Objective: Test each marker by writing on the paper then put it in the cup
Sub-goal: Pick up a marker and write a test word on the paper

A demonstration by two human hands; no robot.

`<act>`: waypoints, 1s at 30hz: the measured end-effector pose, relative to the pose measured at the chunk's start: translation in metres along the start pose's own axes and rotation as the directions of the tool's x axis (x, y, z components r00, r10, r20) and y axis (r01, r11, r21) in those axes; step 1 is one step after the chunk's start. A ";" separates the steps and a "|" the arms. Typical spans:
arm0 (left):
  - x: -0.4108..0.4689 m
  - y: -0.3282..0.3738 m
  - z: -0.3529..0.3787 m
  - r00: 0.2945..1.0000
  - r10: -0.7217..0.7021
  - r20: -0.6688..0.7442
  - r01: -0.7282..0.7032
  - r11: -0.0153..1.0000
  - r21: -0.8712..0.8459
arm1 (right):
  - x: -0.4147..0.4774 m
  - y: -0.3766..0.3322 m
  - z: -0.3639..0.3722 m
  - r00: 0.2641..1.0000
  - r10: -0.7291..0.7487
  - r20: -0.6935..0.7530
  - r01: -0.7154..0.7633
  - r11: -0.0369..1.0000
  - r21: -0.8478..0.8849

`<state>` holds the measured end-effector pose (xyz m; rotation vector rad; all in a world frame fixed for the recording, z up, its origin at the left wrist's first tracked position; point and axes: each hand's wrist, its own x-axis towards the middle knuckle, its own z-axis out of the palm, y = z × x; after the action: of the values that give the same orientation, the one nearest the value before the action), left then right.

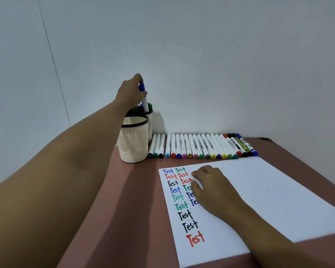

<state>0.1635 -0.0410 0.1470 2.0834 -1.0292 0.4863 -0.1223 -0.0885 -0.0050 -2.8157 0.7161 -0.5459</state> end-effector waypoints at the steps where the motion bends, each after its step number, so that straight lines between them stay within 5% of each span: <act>1: 0.000 -0.001 0.001 1.000 0.016 0.012 -0.016 1.000 0.017 | 0.000 0.000 0.000 1.000 0.000 -0.001 0.000 1.000 0.001; 30: 0.001 -0.007 -0.001 0.990 0.063 0.127 -0.084 0.983 0.166 | 0.000 -0.001 0.000 1.000 0.010 0.003 -0.010 1.000 -0.017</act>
<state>0.1697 -0.0385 0.1451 2.2560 -1.1746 0.5057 -0.1217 -0.0877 -0.0052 -2.8267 0.7378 -0.5367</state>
